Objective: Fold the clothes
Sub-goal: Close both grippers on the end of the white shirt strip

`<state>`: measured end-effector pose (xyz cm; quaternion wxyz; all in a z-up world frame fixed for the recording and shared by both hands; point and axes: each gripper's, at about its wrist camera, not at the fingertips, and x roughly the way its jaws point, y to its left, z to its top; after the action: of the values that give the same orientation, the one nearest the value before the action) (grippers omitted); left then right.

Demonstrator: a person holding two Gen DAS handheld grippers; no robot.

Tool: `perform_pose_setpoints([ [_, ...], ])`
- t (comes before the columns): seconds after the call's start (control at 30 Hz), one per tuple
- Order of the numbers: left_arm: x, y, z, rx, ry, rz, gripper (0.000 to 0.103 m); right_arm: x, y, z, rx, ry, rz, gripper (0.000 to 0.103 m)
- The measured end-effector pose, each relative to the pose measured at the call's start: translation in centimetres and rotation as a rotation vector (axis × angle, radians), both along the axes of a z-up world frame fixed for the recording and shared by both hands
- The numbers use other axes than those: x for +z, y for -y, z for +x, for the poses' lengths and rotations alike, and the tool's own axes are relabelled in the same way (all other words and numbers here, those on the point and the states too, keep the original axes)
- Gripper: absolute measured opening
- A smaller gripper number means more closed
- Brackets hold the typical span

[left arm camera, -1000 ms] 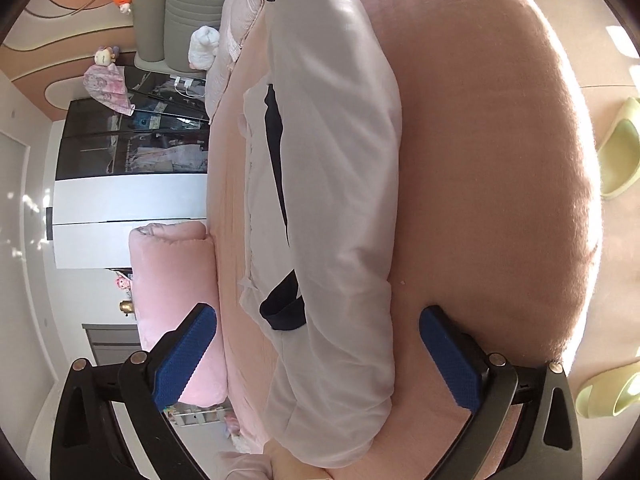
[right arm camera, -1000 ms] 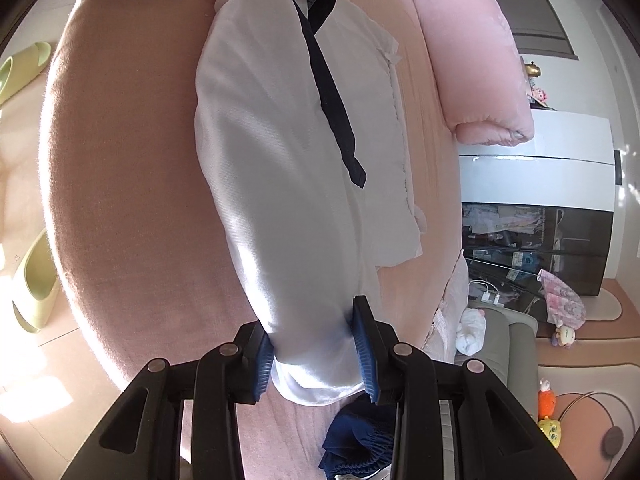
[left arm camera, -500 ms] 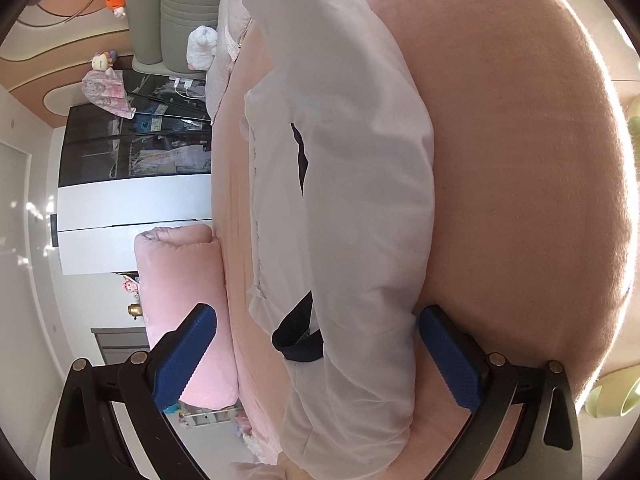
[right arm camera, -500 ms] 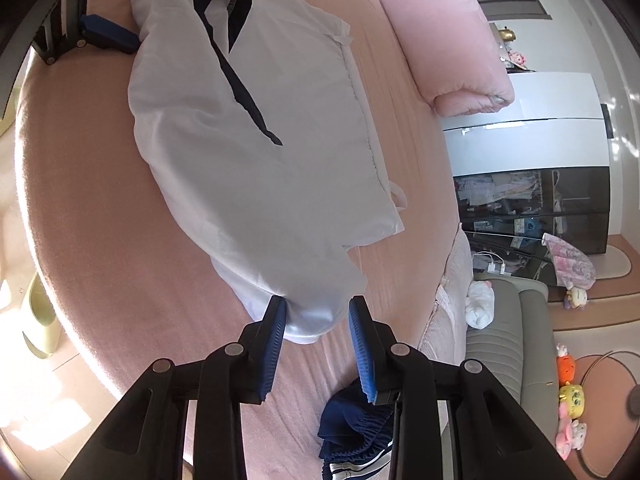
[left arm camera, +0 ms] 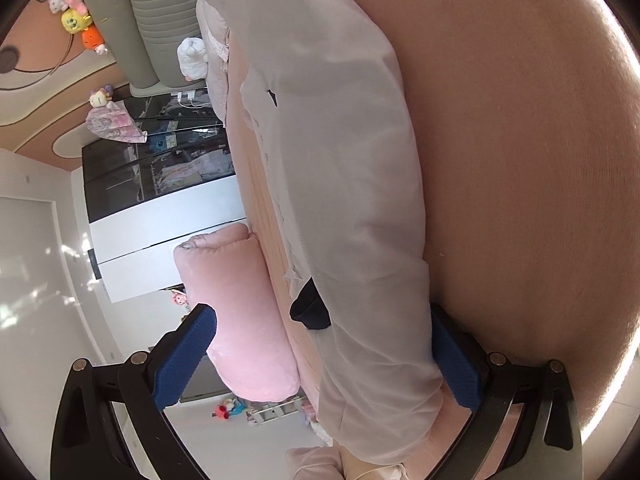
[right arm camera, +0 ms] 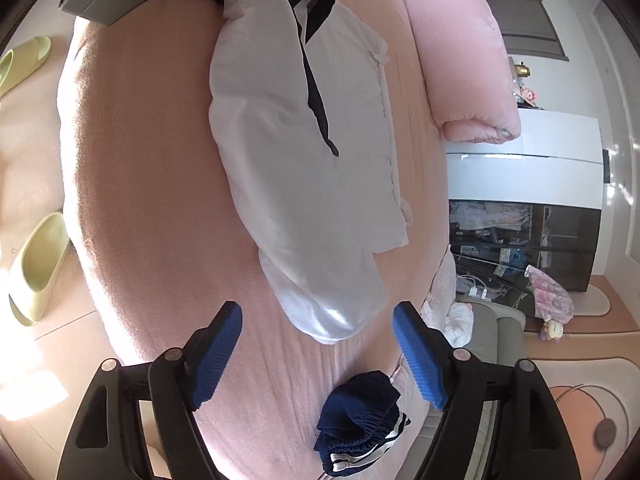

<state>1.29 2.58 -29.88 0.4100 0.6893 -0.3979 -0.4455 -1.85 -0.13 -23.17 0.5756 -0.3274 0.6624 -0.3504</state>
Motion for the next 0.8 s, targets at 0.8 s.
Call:
perform_pose_setpoints([
  [0.8,-0.1,4.0,5.1,0.175,0.048,0.069,0.103,-4.3,5.1,2.2,-0.004,-0.087,-0.046,0.079],
])
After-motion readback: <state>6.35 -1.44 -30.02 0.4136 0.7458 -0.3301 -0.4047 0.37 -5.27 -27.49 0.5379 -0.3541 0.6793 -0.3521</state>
